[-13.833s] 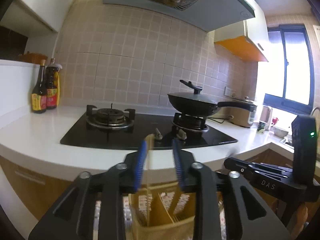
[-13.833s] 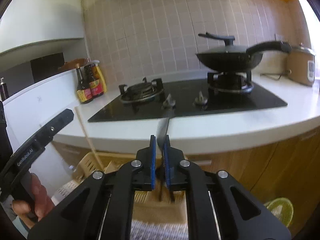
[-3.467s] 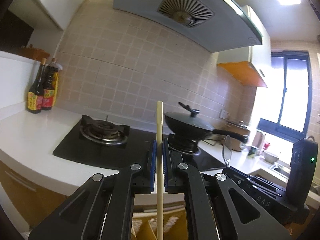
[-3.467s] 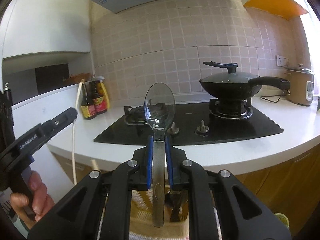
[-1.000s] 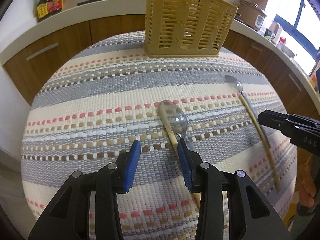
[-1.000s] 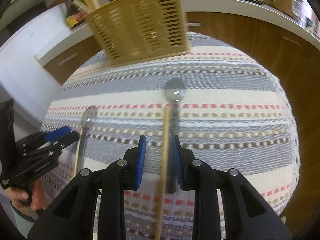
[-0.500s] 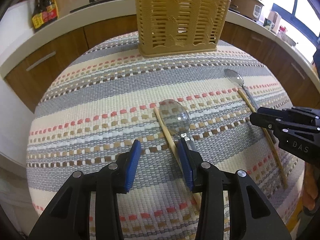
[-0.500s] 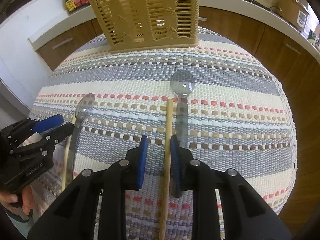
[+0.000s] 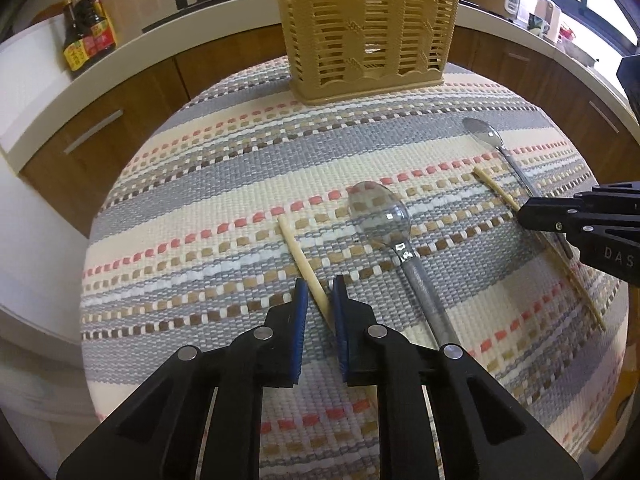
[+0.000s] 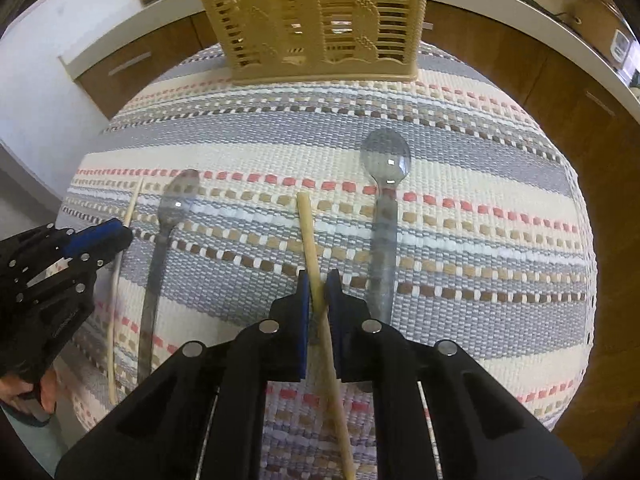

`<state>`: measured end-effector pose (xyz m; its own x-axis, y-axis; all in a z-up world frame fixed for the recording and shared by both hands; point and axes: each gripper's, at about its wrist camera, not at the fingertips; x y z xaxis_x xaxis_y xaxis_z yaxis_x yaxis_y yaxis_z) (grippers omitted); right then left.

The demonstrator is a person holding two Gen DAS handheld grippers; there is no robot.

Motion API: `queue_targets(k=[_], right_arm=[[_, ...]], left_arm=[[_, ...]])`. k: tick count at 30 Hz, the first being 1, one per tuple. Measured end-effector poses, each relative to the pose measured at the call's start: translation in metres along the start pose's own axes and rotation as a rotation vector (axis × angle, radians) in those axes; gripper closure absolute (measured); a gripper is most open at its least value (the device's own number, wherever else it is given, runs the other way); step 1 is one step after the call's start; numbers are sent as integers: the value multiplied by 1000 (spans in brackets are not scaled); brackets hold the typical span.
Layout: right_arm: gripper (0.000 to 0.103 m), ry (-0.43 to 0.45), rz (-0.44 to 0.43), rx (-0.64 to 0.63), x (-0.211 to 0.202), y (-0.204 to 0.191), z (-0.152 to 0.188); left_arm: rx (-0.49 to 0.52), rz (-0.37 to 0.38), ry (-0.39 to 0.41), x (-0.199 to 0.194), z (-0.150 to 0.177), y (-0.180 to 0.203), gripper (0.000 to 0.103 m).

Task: Organize utensils
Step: 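Grasp a wooden chopstick with the left tool while the right tool grasps another chopstick, then lift both chopsticks up and carry them over the caddy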

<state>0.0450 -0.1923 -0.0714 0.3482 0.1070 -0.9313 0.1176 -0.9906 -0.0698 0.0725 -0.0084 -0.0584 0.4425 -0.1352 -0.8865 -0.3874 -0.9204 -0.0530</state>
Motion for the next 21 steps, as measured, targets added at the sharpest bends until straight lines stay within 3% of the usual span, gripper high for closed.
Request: queue_targets(k=[6,10,11,12,15,21], right_arm=[[95,-67,58,-73,1,-9,-3],[95,-95,84,-96,4,-15,-9],[95,-88,91,-100,5,-16,-9],[97,-83,97,-108,6,-19,-8],[99,-59,95,-102,10,-24,-10],[99,51,-18,-81,-16,-19,-13]], left_arm=[[-6,20,-57,2,-5,-2,79],[13,-3,-79,2,-6,3,80],[17,-1,-76,2,-6,3,87],[20,2,-69,2,-6,5,96],[6,-1,-38,0,-3,4,99],[-41,90,133,-37,-4,-5,99]])
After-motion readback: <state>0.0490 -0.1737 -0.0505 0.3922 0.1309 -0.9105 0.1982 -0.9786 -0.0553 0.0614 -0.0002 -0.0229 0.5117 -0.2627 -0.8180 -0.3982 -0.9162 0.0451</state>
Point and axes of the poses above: each gripper's, at about its wrist camera, not at the fingertips, and x roughly the way its jaws point, y to its right, z to its underside, and after that the axes turned 5 degrees about -y, right-handed
